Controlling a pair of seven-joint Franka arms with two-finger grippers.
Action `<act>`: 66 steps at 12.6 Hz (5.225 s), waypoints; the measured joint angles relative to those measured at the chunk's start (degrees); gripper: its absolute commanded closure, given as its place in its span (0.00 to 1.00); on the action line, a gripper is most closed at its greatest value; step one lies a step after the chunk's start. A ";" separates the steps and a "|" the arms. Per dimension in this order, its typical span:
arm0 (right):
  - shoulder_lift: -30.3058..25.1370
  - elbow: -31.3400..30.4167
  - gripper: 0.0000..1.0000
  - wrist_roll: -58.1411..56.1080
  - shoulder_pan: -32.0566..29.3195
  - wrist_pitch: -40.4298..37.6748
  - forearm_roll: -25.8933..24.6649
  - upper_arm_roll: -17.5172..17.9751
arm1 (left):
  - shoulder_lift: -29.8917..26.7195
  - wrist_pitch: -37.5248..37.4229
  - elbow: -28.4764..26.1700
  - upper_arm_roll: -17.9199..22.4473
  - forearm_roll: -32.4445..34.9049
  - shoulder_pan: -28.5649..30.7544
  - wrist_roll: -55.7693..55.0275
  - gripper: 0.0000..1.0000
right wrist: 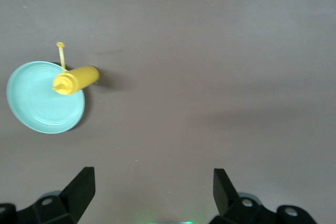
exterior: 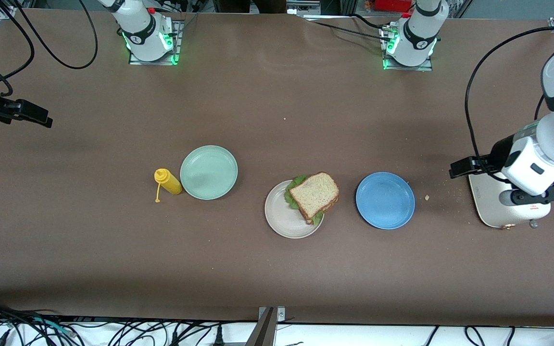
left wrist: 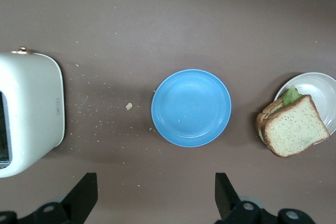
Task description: Make sandwich in beige plate with both arms
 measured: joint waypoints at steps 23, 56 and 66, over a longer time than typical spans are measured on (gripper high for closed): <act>-0.39 1.99 0.00 -0.12 0.04 -0.35 -0.91 0.30 | -8.95 11.90 -12.78 4.69 -1.16 -1.62 5.27 0.00; -1.45 2.45 0.00 -0.18 0.45 -2.58 3.39 7.93 | -9.18 11.91 -10.90 4.60 -1.16 -2.24 7.00 0.00; -7.11 -0.28 0.00 -0.52 -0.04 -3.20 -0.75 4.78 | -9.18 11.91 -10.90 4.59 -1.16 -2.29 7.02 0.00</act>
